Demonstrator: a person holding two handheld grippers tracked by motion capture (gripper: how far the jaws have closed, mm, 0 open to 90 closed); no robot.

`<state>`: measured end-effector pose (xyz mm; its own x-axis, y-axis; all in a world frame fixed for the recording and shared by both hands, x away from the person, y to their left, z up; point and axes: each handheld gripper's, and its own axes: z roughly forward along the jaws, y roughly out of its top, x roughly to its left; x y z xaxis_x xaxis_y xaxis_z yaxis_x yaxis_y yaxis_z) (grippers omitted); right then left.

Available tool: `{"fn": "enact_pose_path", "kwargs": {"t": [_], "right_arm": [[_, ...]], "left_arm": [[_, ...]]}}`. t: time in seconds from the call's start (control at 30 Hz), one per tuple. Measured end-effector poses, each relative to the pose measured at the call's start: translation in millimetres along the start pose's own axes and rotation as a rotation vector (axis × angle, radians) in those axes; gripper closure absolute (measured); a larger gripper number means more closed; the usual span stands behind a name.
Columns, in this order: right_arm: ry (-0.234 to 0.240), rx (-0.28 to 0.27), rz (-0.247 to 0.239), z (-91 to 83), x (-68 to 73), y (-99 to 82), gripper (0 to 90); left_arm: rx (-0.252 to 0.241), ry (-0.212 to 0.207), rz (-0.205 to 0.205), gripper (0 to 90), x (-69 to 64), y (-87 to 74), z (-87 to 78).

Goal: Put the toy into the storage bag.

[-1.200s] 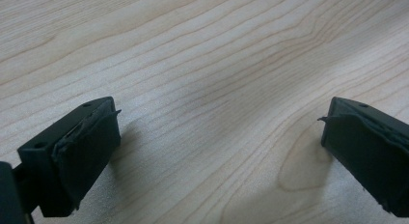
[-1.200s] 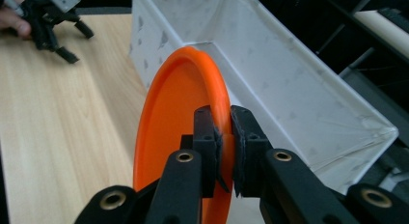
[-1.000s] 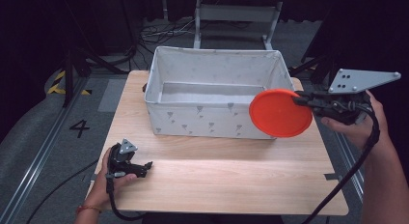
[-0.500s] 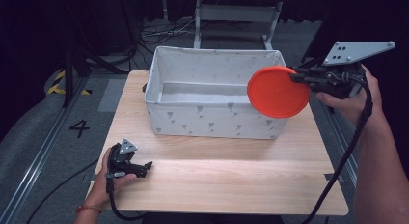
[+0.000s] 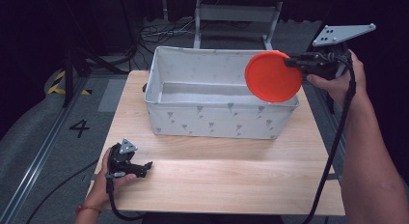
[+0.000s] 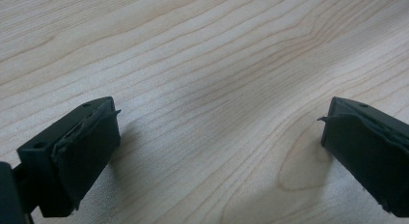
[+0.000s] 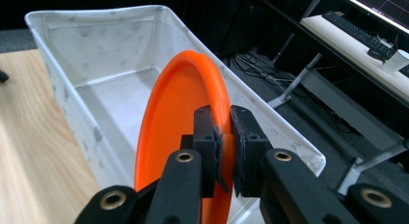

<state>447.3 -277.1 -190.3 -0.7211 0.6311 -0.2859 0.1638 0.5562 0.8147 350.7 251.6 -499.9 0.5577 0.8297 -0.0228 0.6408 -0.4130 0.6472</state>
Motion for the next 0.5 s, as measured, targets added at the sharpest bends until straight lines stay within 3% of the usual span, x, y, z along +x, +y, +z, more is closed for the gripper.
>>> {"fn": "enact_pose_path", "kwargs": {"t": [0.33,0.5], "right_arm": [[0.002,-0.005,0.002,24.7,-16.1,-10.8,82.6],[0.015,0.038,-0.013,39.2,-17.6,-16.6,82.6]], "left_arm": [[0.000,0.000,0.000,0.4,0.0,0.0,0.0],[0.000,0.000,0.000,0.3,0.0,0.0,0.0]]}}
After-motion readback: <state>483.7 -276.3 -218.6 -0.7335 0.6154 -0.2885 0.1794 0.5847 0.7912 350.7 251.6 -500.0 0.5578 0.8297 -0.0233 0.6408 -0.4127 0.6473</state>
